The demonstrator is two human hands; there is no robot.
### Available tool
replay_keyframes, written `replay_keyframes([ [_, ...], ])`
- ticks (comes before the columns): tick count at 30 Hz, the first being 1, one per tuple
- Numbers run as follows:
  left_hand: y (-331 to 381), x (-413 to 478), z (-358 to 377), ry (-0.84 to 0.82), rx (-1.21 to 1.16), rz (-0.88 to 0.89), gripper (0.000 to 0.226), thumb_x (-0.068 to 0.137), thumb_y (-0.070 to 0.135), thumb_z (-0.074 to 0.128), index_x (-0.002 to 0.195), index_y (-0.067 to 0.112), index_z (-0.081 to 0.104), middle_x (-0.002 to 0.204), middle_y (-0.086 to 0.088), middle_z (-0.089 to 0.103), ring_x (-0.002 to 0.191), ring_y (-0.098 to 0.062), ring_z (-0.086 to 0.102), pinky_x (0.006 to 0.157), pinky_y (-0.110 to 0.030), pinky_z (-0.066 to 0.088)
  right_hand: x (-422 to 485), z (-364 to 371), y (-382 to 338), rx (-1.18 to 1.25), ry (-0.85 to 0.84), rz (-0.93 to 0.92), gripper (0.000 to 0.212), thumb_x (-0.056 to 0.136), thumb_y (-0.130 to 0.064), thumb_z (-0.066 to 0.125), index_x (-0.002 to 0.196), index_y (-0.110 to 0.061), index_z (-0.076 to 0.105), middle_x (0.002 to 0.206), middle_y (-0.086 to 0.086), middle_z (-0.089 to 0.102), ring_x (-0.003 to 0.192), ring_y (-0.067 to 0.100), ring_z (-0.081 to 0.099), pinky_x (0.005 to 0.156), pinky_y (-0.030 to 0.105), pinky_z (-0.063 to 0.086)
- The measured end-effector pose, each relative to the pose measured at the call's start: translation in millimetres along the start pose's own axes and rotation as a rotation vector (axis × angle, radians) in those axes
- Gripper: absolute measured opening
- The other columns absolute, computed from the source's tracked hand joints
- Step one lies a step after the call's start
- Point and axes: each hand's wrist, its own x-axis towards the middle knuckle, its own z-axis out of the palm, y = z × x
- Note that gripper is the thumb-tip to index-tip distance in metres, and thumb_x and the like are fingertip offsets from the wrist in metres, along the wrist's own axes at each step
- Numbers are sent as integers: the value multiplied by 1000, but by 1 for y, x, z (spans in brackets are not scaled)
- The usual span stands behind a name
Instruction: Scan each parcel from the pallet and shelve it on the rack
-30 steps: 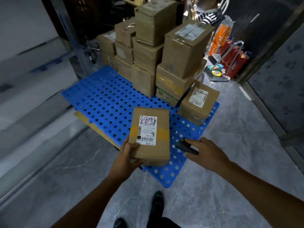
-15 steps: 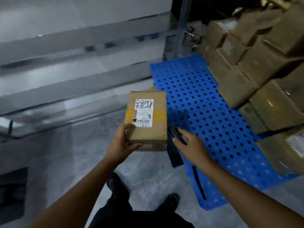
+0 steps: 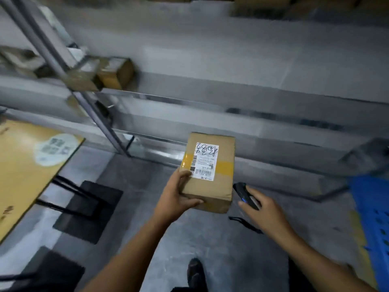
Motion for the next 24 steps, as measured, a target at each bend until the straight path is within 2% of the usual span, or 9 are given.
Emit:
replay_keyframes([
  [3, -19, 29, -60, 94, 32, -28, 84, 59, 31, 99, 127, 38, 50, 143, 26, 48, 131, 4, 48, 95, -11, 44, 45, 37, -59, 39, -25, -83, 58, 84, -41, 77, 137, -24, 61, 129, -1, 67, 115, 10, 60, 96, 28, 47],
  [6, -36, 62, -101, 172, 45, -50, 89, 61, 38, 97, 134, 38, 47, 145, 27, 47, 132, 2, 48, 99, -18, 47, 90, 59, -108, 70, -102, -103, 57, 86, -49, 72, 139, -36, 57, 122, -3, 66, 110, 14, 63, 96, 38, 52],
  [8, -46, 89, -123, 211, 52, -56, 91, 61, 44, 96, 136, 38, 46, 145, 28, 47, 132, 4, 48, 98, -14, 45, 125, 69, -133, 80, -113, -130, 57, 87, -48, 72, 140, -35, 56, 125, -5, 65, 112, 14, 62, 98, 38, 52],
  [10, -54, 123, -142, 231, 57, -53, 89, 61, 47, 95, 135, 38, 47, 143, 28, 49, 131, 6, 48, 95, -7, 44, 164, 77, -156, 91, -114, -162, 56, 87, -44, 73, 139, -33, 58, 126, -9, 65, 113, 8, 61, 98, 33, 50],
  [13, -66, 187, -171, 239, 68, -38, 85, 61, 47, 96, 131, 40, 49, 138, 34, 50, 129, 12, 47, 95, -6, 44, 232, 90, -186, 119, -152, -202, 51, 86, -45, 73, 135, -35, 60, 115, -20, 68, 100, -10, 61, 83, 19, 49],
  [17, -83, 267, -214, 245, 115, -75, 84, 61, 48, 95, 130, 42, 50, 137, 29, 52, 128, 7, 51, 101, -25, 52, 320, 109, -228, 83, -197, -214, 51, 87, -50, 70, 135, -42, 58, 116, -13, 67, 101, 3, 63, 85, 28, 52],
  [19, -90, 301, -235, 241, 194, -109, 84, 61, 54, 93, 131, 47, 47, 138, 28, 49, 125, 10, 49, 100, -30, 52, 356, 118, -248, 63, -221, -205, 53, 87, -53, 68, 137, -41, 56, 115, -11, 66, 101, 6, 63, 86, 30, 53],
  [21, -98, 335, -253, 245, 255, -108, 85, 63, 53, 93, 134, 46, 46, 142, 22, 44, 122, 10, 46, 103, -32, 50, 390, 125, -268, 49, -243, -223, 50, 86, -54, 65, 134, -41, 58, 110, -13, 66, 95, 3, 64, 77, 27, 53],
  [24, -113, 380, -271, 268, 345, -65, 83, 68, 48, 92, 139, 34, 51, 154, 7, 29, 134, -5, 33, 111, -35, 43, 433, 137, -298, 82, -273, -163, 46, 87, -51, 67, 132, -42, 59, 100, -12, 69, 80, -1, 67, 60, 16, 50],
])
